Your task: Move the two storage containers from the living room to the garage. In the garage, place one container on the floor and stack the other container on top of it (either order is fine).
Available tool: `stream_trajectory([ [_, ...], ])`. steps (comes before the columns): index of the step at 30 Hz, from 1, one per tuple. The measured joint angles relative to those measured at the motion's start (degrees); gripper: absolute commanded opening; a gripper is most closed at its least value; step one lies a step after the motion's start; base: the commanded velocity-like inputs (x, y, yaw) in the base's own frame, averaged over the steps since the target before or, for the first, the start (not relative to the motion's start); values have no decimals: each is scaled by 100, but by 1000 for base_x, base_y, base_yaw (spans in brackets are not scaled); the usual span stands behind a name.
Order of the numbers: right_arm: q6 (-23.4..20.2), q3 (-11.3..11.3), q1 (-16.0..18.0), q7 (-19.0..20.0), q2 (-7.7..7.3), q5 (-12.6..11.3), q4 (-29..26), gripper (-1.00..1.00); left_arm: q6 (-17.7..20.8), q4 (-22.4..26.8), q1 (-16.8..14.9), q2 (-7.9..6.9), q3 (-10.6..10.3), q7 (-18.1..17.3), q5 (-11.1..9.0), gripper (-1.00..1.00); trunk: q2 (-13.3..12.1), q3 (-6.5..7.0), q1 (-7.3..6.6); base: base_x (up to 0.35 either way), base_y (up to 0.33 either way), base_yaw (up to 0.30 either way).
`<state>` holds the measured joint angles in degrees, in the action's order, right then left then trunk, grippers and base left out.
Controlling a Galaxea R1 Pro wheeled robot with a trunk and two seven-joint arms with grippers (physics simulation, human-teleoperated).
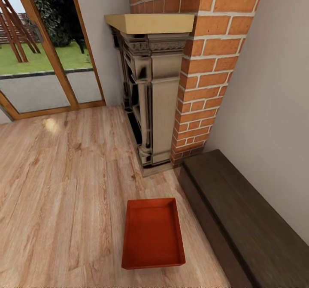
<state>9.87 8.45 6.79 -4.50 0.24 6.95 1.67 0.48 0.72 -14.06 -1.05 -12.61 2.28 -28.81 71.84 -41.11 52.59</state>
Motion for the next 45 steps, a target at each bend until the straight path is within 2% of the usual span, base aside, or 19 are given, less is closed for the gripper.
stream_trajectory([
  [45, 1, 1, 0, 4, -7, 1, 0, 100, 0, 0, 0, 0, 0, 0, 0, 100, 0, -416, 0, 0, 0, 0],
])
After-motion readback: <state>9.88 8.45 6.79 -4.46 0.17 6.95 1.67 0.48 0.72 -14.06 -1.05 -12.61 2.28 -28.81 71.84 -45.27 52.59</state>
